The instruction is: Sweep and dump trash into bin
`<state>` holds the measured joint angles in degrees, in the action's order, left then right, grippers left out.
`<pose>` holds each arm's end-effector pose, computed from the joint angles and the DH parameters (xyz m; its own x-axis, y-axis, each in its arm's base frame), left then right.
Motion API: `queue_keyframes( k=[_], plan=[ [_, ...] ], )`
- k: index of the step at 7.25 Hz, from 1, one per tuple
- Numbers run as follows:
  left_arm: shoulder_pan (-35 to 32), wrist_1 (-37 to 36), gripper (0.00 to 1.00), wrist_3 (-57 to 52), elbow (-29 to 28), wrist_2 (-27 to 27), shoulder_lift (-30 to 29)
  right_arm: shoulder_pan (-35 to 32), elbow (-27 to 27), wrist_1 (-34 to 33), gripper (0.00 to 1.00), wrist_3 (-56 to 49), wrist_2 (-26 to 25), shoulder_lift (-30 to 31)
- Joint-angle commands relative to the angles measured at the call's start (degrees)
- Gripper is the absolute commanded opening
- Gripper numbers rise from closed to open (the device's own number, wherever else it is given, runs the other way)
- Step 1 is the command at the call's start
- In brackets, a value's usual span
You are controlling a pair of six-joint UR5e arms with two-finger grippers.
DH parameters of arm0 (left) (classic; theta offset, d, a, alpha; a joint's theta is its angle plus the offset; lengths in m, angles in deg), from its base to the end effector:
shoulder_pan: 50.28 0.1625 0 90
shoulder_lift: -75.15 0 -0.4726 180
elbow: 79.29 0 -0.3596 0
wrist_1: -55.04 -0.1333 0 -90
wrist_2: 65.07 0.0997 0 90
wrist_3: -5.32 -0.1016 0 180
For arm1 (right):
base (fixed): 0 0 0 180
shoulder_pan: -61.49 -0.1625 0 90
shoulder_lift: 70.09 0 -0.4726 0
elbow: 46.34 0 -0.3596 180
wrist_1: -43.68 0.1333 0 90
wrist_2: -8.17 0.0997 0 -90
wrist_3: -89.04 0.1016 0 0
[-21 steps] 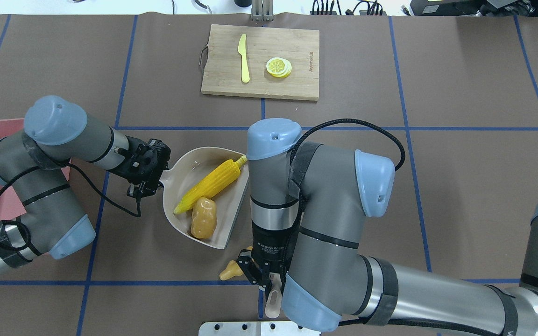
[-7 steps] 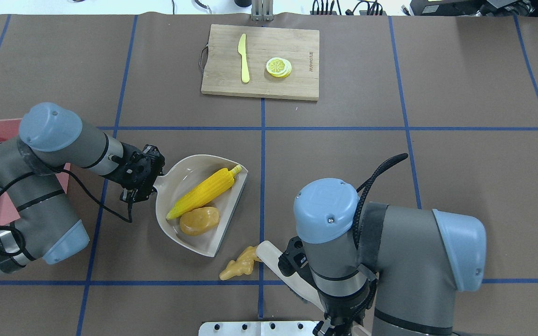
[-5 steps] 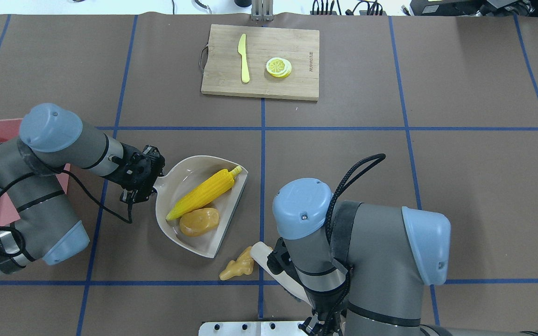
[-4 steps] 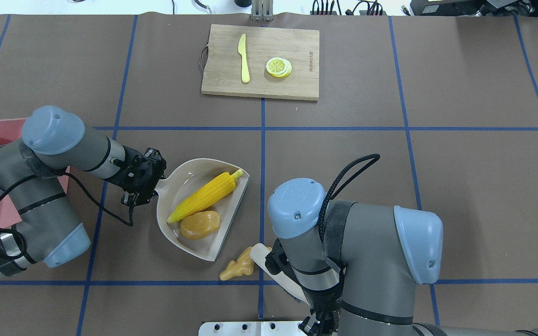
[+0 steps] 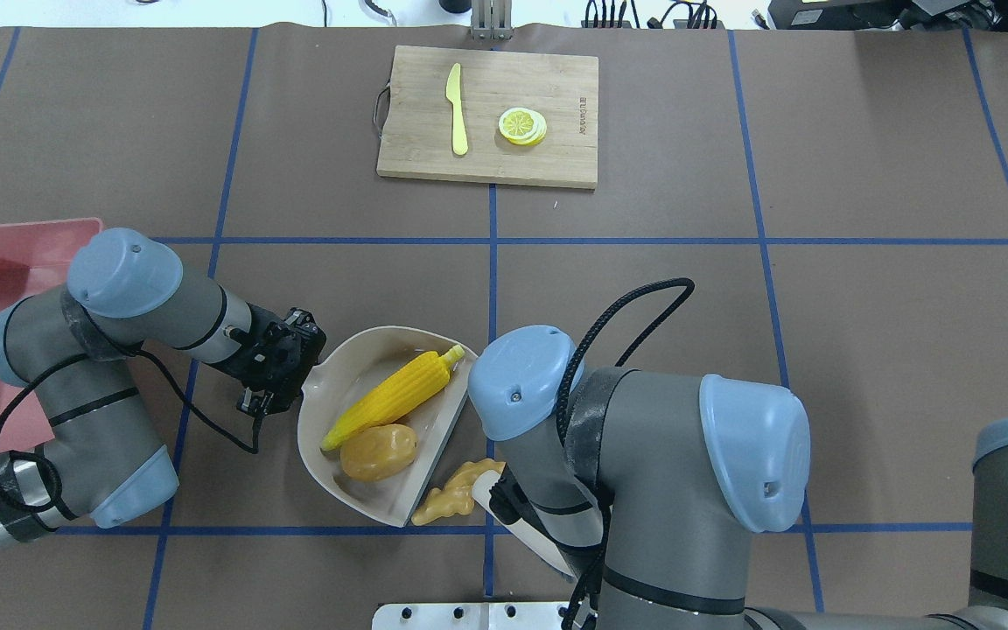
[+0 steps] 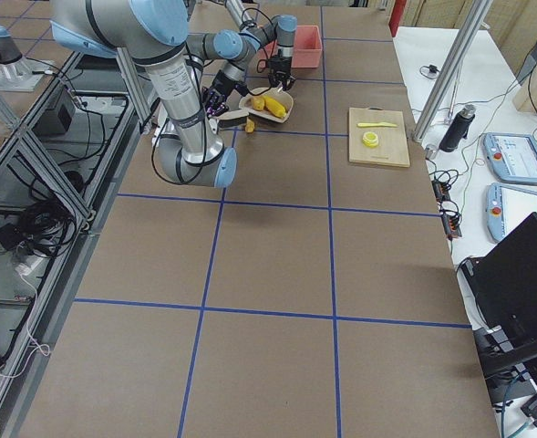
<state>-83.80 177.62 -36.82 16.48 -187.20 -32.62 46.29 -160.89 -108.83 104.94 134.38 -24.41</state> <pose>0.4572 -0.3979 0.4341 -0.2380 0.9109 0.3372 -0.4114 -0.4090 0.8145 -0.5289 -0.2196 0.2356 0.4055 -0.6940 0.5950 0.8817 0.4686 -0.0543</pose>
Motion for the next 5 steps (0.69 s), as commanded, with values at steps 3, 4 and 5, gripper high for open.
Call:
queue_keyframes(
  k=[3,4,5],
  plan=[
    [-0.5,-8.1,0.0,-3.5,4.1,0.1,0.1,-1.0,0.0,-1.0,0.0,-0.7,0.4,-2.3],
    [-0.5,-8.6,0.0,-3.6,5.0,0.2,0.2,-1.1,-1.8,-3.5,0.0,-0.7,0.4,-2.7],
    [-0.5,-10.7,0.0,-3.7,6.0,0.6,0.1,-1.1,-2.0,-4.0,0.0,-0.7,0.3,-2.1]
  ],
)
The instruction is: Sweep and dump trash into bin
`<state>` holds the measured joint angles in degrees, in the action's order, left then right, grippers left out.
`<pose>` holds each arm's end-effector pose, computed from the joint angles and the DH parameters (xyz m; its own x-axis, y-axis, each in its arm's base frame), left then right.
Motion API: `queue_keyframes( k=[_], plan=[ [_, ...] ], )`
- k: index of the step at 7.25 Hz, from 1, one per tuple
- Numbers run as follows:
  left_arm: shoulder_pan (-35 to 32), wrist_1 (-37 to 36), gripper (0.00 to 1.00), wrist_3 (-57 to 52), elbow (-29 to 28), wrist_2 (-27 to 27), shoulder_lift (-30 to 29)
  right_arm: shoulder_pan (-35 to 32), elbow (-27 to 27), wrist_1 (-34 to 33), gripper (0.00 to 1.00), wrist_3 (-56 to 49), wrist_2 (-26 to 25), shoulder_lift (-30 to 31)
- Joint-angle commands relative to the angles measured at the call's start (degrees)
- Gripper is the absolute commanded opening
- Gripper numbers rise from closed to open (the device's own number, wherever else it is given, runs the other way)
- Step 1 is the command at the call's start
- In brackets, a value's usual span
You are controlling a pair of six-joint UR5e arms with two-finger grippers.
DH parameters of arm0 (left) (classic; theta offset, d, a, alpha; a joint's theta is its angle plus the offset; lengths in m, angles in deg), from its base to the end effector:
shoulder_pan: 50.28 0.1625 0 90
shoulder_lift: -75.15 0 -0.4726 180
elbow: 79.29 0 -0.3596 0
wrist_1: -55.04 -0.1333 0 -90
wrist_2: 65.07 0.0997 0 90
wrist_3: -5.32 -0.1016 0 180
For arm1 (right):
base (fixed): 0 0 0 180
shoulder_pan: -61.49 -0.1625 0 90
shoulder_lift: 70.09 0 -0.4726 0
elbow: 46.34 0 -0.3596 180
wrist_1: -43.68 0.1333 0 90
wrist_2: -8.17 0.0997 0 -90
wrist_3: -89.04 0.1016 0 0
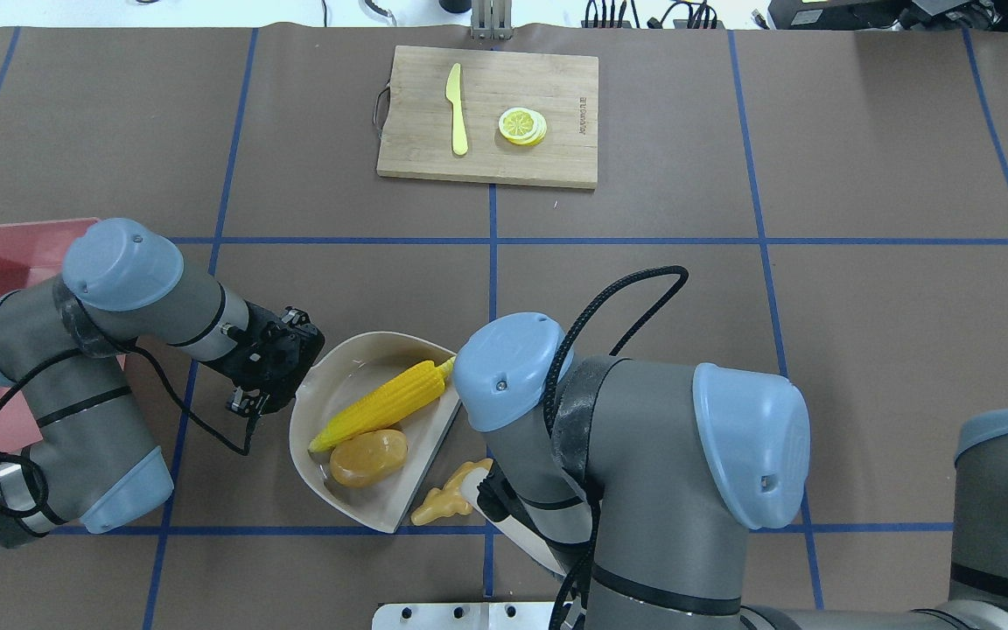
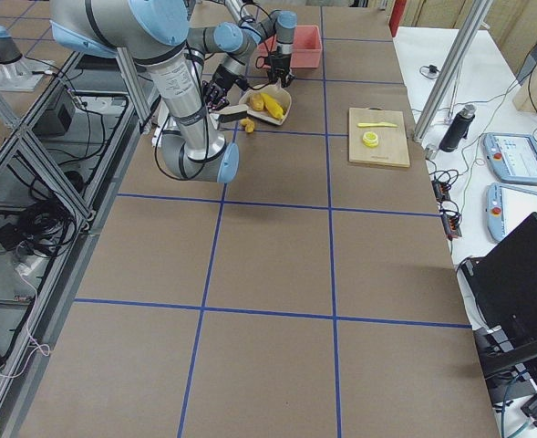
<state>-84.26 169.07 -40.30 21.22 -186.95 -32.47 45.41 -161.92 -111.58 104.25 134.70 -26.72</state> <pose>0.4443 -0.3955 0.4176 -0.2735 0.9006 0.3378 -0.4478 -0.4301 0.7839 -0.5201 -0.2257 0.2136 0.3982 -0.6922 0.6019 0.8802 0.4731 -0.0383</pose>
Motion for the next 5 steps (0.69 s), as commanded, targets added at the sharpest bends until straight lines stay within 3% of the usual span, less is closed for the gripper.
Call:
queue_keyframes(
  k=[1,3,5],
  plan=[
    [0.0,-2.5,0.0,-1.1,1.1,0.7,0.0,-0.2,-0.8,-1.3,0.0,0.0,-0.1,0.6],
    [0.0,-2.8,0.0,-2.4,0.9,0.9,0.0,-0.3,-0.8,-1.1,0.0,0.0,0.0,0.2],
    [0.0,-3.8,0.0,-4.1,0.9,1.3,0.0,0.0,3.8,-0.7,0.0,-0.1,0.1,0.1]
  ],
)
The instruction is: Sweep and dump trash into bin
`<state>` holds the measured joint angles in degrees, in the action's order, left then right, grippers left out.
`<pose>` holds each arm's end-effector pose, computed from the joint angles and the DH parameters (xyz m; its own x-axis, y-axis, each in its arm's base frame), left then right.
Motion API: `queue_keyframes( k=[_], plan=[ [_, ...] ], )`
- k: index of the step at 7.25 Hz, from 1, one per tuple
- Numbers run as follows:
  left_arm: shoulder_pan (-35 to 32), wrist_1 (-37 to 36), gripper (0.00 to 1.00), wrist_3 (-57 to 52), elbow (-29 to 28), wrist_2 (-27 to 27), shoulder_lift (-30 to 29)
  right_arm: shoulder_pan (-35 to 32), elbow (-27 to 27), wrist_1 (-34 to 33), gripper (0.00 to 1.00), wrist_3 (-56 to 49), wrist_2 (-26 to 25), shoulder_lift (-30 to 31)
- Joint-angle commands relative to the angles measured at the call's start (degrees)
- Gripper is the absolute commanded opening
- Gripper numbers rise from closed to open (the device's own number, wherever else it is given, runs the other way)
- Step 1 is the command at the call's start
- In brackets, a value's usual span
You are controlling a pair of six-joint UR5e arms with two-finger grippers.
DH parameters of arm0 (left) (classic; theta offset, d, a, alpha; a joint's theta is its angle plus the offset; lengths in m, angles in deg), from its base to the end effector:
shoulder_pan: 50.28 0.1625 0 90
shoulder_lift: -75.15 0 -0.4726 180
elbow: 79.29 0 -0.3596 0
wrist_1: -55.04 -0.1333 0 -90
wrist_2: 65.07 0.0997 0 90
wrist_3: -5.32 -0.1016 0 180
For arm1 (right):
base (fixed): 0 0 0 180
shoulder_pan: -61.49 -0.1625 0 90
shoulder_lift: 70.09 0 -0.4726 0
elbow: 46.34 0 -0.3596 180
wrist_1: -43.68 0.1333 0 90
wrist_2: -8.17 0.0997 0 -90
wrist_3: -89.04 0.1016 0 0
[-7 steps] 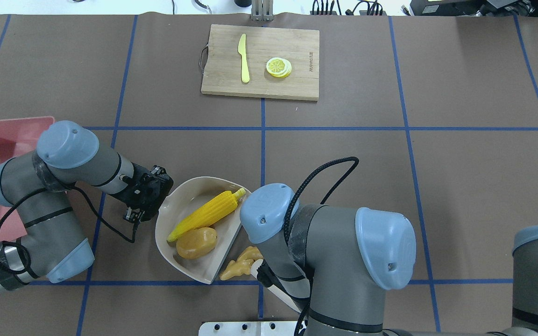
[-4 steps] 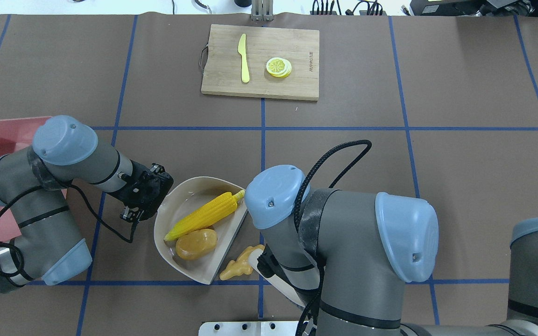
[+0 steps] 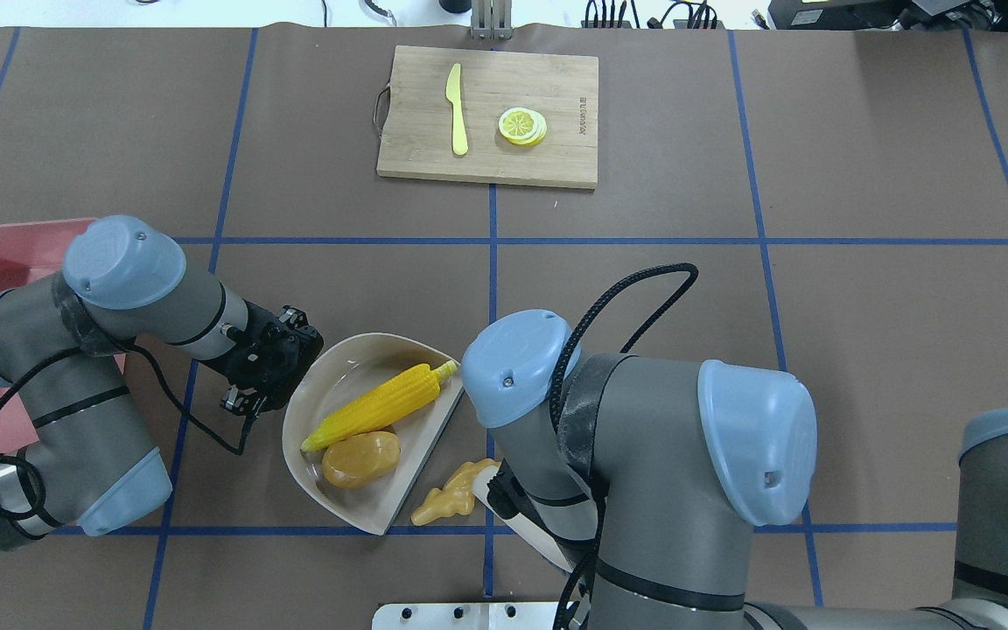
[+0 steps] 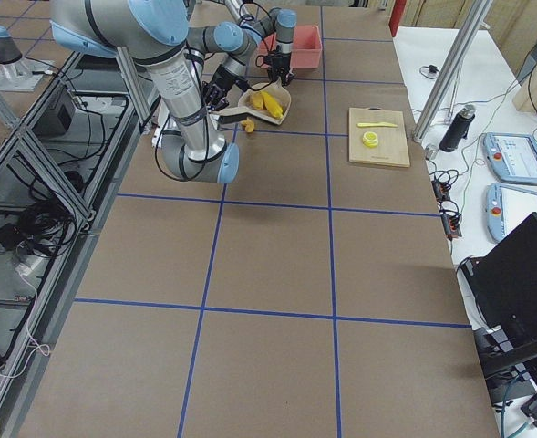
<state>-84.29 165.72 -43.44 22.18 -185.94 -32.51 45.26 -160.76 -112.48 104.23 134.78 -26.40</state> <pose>0.4424 -0.3964 0.4179 -0.2999 0.8850 0.3562 -0.4693 -0.4619 0.7526 -0.5234 -0.2281 0.2229 0.4233 -0.6836 0.5946 0.8768 0.4743 -0.0789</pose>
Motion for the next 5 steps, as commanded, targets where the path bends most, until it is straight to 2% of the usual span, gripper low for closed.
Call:
queue_keyframes(
  k=[1,5],
  plan=[
    [0.0,-0.5,0.0,-1.0,0.0,0.5,0.0,1.2,3.5,0.2,0.0,-0.2,-0.5,0.2],
    [0.0,-0.5,0.0,-1.0,-0.1,0.6,0.0,2.7,6.5,0.8,0.0,-3.7,-0.9,0.2]
  ],
)
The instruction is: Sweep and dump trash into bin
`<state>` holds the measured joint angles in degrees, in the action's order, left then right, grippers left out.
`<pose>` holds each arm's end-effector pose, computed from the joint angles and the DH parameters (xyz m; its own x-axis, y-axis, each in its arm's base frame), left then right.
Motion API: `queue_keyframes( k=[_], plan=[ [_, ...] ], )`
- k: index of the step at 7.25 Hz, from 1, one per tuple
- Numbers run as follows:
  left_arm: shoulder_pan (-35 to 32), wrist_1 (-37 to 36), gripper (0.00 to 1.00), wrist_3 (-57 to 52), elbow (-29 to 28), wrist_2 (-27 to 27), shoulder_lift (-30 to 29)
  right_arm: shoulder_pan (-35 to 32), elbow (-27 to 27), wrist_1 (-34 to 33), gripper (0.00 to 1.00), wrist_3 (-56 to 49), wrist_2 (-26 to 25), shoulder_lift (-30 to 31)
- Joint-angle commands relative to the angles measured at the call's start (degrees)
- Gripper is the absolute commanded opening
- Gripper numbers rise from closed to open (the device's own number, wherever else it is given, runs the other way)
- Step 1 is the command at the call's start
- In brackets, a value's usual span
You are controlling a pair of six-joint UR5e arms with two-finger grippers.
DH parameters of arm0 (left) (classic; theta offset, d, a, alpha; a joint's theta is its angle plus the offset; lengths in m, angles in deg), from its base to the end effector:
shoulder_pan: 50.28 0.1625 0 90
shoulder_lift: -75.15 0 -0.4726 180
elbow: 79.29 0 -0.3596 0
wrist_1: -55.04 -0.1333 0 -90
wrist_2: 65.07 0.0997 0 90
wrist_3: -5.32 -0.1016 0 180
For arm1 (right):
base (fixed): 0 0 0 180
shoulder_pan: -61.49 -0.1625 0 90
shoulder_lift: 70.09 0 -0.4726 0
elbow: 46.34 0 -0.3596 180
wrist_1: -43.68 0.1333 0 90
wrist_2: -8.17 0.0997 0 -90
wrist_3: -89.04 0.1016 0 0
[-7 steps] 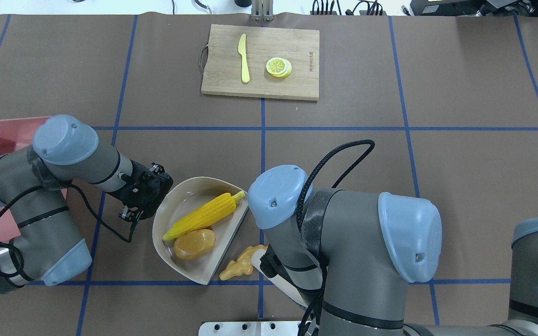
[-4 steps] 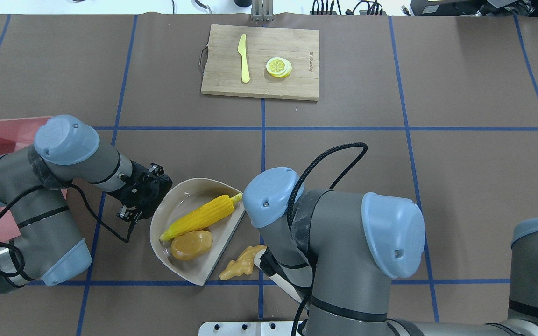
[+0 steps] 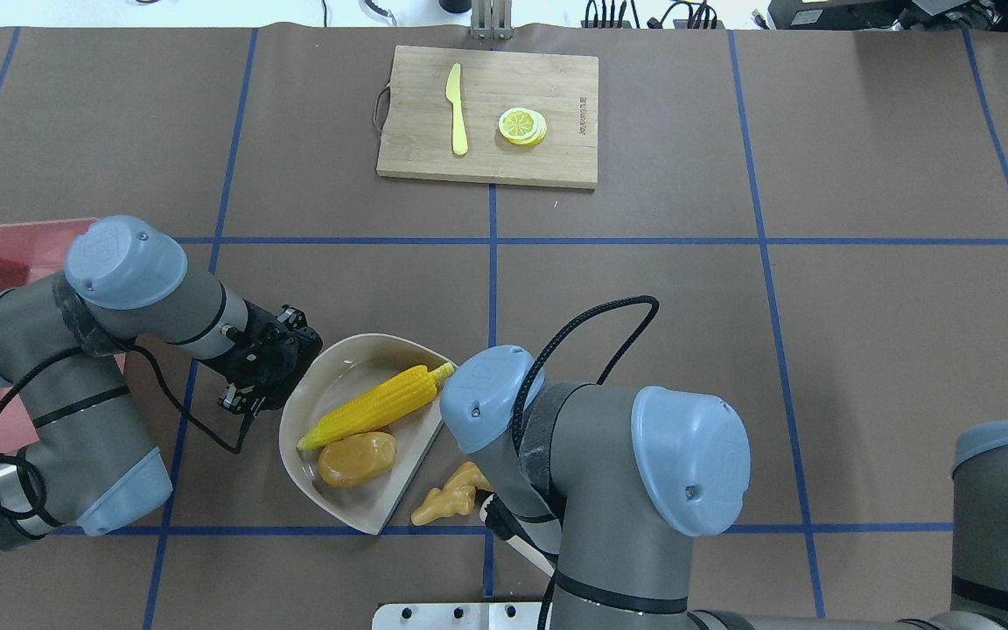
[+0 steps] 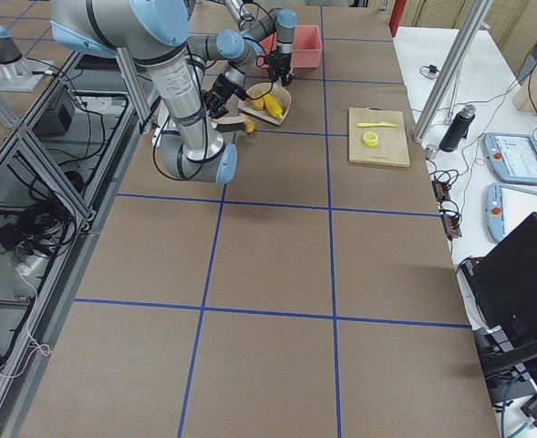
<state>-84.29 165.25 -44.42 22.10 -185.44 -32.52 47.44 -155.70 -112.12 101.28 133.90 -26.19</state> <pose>0.4426 -0.3975 0.4198 -0.3061 0.8792 0.3651 -0.4755 -0.4734 0.7415 -0.5535 -0.2148 0.2462 0.4015 -0.7173 0.5694 0.9055 0.4040 -0.1296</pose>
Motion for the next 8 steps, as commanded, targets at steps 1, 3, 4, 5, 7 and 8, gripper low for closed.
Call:
queue_keyframes(
  k=[1,3,4,5,7,8],
  plan=[
    [0.0,0.0,0.0,0.0,-0.1,0.2,0.0,0.4,2.3,2.6,0.0,-0.8,-0.2,0.1],
    [0.0,0.0,0.0,0.0,-0.1,0.3,0.0,0.3,2.8,2.8,0.0,-0.9,-0.7,-0.8],
    [0.0,0.0,0.0,0.0,-0.1,0.3,0.0,0.3,2.7,2.8,0.0,-0.9,-0.8,-1.4],
    [0.0,0.0,0.0,0.0,-0.1,0.3,0.0,0.3,2.9,3.0,0.0,-0.9,-0.8,-1.4],
    [0.0,0.0,0.0,0.0,-0.1,0.3,0.0,0.3,4.1,7.0,0.0,-0.7,-1.3,-1.3],
    [0.0,0.0,0.0,0.0,-0.1,0.3,-0.1,0.2,5.5,8.9,0.0,-0.2,-1.3,-1.6]
  ],
)
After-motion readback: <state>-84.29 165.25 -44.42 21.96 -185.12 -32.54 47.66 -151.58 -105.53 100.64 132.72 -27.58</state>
